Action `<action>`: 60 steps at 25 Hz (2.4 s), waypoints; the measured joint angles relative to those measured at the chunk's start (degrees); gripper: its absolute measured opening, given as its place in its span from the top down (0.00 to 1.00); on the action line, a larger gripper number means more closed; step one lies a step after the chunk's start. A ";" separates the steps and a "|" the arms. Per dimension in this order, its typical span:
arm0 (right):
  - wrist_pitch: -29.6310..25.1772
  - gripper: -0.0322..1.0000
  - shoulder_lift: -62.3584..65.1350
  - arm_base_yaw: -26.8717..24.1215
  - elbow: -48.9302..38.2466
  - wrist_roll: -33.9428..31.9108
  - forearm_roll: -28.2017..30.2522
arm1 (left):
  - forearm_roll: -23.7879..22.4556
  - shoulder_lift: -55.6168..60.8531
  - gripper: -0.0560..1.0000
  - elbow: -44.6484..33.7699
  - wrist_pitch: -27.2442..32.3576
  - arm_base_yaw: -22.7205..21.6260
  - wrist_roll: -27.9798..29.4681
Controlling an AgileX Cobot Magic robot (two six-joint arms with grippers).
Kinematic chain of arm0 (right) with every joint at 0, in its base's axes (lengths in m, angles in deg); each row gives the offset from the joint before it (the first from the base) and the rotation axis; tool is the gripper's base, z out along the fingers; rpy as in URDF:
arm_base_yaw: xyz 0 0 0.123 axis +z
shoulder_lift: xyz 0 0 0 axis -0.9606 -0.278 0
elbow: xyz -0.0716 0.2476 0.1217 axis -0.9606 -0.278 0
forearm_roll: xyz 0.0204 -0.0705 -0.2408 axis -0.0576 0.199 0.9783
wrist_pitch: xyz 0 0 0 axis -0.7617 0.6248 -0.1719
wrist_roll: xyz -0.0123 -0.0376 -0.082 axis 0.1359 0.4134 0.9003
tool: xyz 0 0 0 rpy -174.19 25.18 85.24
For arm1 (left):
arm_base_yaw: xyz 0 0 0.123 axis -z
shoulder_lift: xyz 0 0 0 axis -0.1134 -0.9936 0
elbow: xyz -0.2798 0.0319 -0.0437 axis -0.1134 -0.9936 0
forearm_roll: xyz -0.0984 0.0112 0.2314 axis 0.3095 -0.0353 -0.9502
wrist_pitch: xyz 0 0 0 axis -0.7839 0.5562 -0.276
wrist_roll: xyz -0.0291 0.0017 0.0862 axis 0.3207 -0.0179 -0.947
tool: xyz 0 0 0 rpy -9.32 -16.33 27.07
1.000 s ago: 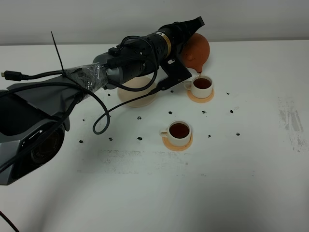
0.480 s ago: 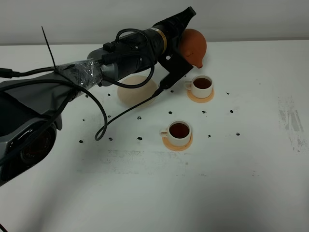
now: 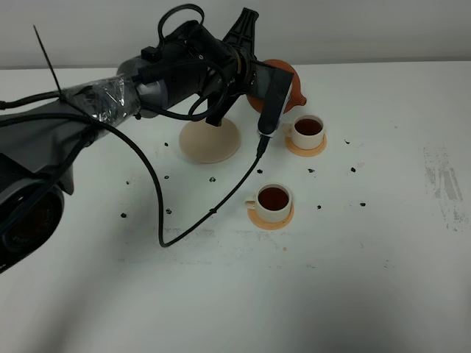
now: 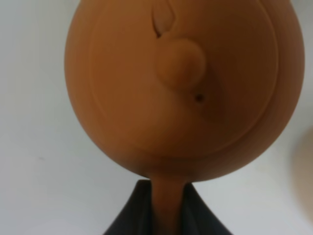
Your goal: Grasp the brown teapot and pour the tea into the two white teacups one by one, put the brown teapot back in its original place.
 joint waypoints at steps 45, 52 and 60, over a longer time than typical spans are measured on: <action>0.00 0.53 0.00 0.00 0.00 0.00 0.00 | 23.65 -4.49 0.83 8.68 22.18 7.85 34.39; 0.00 0.53 0.00 0.00 0.00 0.00 0.00 | 23.71 -5.63 0.83 9.14 21.53 8.11 34.29; 0.00 0.53 0.00 0.00 0.00 0.00 0.00 | 23.66 -8.16 0.83 9.14 20.23 8.11 34.29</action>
